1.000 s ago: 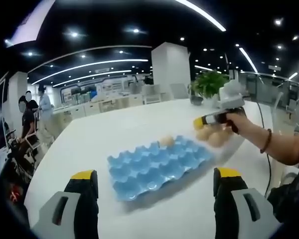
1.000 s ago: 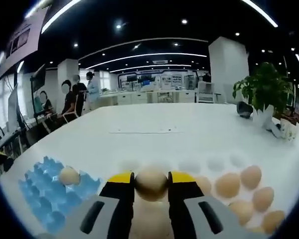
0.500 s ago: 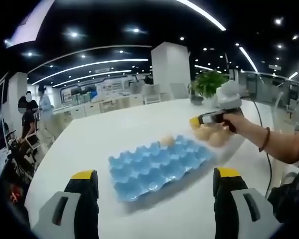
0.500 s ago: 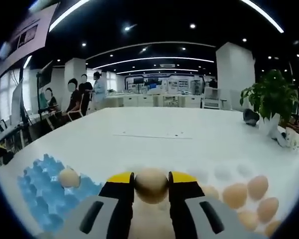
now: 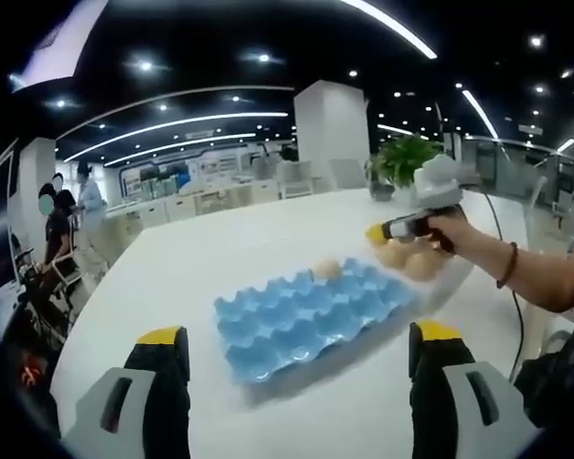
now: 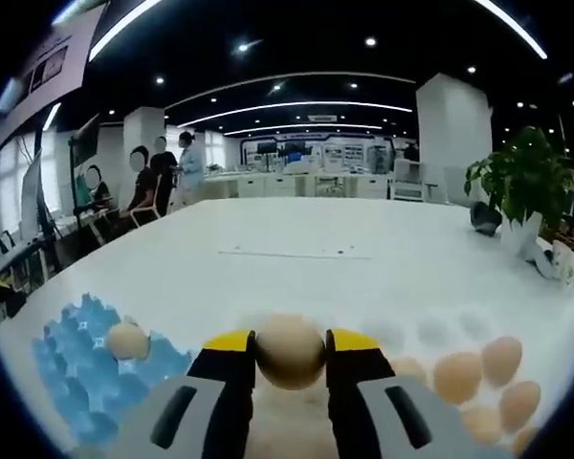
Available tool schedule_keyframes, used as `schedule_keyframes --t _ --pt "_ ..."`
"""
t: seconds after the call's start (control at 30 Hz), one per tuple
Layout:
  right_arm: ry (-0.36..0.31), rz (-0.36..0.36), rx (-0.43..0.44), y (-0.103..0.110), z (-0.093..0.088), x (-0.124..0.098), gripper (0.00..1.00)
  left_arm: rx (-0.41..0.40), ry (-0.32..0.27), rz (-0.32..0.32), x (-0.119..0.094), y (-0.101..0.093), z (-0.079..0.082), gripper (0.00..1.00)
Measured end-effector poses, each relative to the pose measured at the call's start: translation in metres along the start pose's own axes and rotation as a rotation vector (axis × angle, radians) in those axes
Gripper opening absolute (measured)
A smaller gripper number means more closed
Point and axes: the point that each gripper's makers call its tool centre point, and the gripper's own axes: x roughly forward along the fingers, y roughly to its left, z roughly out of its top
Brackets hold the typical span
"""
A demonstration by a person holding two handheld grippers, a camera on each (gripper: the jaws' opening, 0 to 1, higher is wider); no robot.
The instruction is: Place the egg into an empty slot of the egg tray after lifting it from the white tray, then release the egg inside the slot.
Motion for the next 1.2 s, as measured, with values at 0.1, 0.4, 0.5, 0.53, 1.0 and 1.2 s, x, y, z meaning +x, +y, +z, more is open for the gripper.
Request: schedule_keyframes --t 0.1,0.4,0.5,0.53,1.0,1.2 --pt "0.001 -0.003 -0.012 0.001 -0.001 -0.001 0.29 0.001 0.004 0.003 0.001 0.001 -0.001 0.97" --pt "-0.012 -0.002 0.025 -0.002 0.0 -0.005 0.28 0.004 0.007 -0.002 0.001 -0.003 -0.002 0.97" --pt "-0.03 -0.008 0.03 -0.004 0.005 -0.008 0.28 0.0 0.002 0.001 -0.001 -0.003 -0.001 0.97" --pt "-0.036 -0.009 0.032 -0.004 0.007 -0.009 0.28 0.0 0.001 0.001 -0.001 -0.003 -0.001 0.97" --pt "-0.047 0.061 0.021 0.03 0.019 -0.014 0.28 0.013 0.005 -0.002 -0.004 -0.007 -0.001 0.97" --pt "-0.046 0.117 0.015 0.055 0.021 -0.013 0.28 0.014 0.009 -0.001 -0.005 -0.006 -0.002 0.97"
